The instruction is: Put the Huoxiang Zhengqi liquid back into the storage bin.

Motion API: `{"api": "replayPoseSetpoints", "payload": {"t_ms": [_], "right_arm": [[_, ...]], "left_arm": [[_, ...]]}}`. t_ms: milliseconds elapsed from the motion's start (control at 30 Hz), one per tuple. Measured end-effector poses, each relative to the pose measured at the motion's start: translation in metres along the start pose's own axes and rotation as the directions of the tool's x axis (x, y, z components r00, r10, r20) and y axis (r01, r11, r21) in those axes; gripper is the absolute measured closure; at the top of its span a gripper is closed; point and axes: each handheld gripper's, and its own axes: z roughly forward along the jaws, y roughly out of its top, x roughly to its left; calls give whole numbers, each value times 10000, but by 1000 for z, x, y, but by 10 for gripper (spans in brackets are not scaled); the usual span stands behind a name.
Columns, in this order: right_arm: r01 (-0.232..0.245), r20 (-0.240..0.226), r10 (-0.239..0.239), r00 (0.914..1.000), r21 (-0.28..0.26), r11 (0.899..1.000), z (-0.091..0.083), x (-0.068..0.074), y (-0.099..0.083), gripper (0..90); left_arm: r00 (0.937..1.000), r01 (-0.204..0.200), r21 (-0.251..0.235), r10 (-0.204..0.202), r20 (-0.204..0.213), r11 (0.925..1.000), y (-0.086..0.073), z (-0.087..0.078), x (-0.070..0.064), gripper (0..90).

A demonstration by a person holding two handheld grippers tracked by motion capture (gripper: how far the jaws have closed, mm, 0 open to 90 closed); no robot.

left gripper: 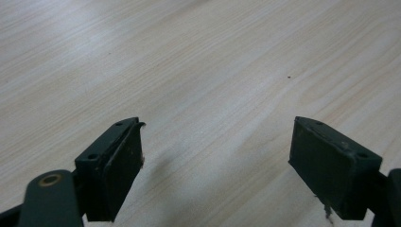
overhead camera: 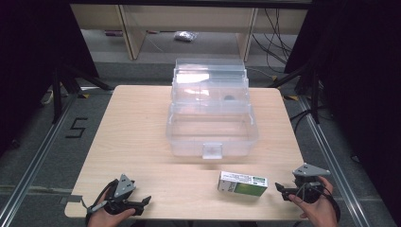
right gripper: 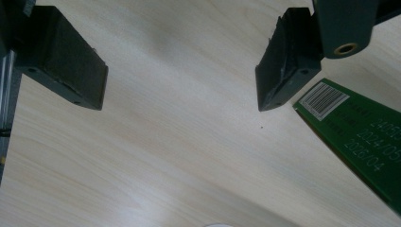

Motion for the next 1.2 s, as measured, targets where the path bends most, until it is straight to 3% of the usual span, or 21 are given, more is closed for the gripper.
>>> {"api": "replayPoseSetpoints", "payload": {"t_ms": [133,167,233,333,400,433,467,500,600,633,667,700,733,800,833,900,1000,1067,1100,1200], "right_arm": [[-76,-52,78,10000,206,9998,-3,3,3,193],[-112,-70,113,9999,202,9997,-4,3,3,193],[-294,-119,298,9995,284,9992,-6,5,4,195],[-14,-149,18,9999,261,9997,-7,3,6,202],[-203,-226,211,9995,353,9992,-8,4,7,208],[-176,-253,185,9995,368,9992,-9,4,8,210],[-176,-253,185,9995,368,9992,-9,4,8,210],[8,-342,5,9994,371,9993,-11,3,9,217],[-94,-392,109,9992,384,9992,-14,3,11,218],[107,-455,-94,9989,288,9995,-14,1,11,224],[-255,-570,278,9980,415,9988,-17,3,11,232],[-19,-556,35,9984,277,9996,-16,2,11,234],[-237,-733,268,9970,436,9988,-18,3,11,235],[146,-780,-120,9969,330,9993,-19,1,11,236],[-123,-876,151,9960,322,9994,-20,4,11,236],[129,-969,-103,9952,262,9996,-23,5,13,238],[-21,-1155,73,9933,448,9990,-28,8,16,239],[139,-1241,-86,9922,422,9990,-34,11,19,239],[475,-1251,-433,9912,307,9984,-36,9,20,240],[589,-1316,-552,9898,241,9980,-42,12,21,241]], "left_arm": [[10000,32,-33,-32,-15,10000,0,1,-1,174],[9995,303,-319,-302,43,9990,0,2,-3,175],[9996,296,-309,-295,45,9991,0,2,-3,175],[9997,262,-318,-263,-13,9992,0,3,-3,175],[9997,258,-282,-256,62,9993,0,2,-3,175],[10000,-7,-28,7,27,10000,0,1,-1,175],[10000,-7,-28,7,27,10000,0,1,-1,174],[9993,356,-323,-353,79,9988,-1,3,-3,175],[9996,266,-282,-265,48,9992,0,2,-3,175],[9996,284,-312,-283,26,9991,0,2,-3,175],[9996,297,-346,-296,11,9990,0,3,-3,175],[9996,294,-346,-293,28,9990,0,3,-3,175],[9996,271,-308,-271,8,9992,0,2,-3,175],[9996,287,-303,-286,17,9991,0,3,-3,175],[9997,238,-251,-236,72,9994,0,2,-3,175],[9997,247,-259,-246,36,9994,0,2,-3,175],[9995,309,-315,-306,85,9990,0,2,-3,175],[9995,297,-327,-294,103,9990,0,2,-3,175],[9997,227,-334,-222,126,9992,0,3,-3,175],[9995,293,-326,-290,94,9990,0,2,-4,175]]}}
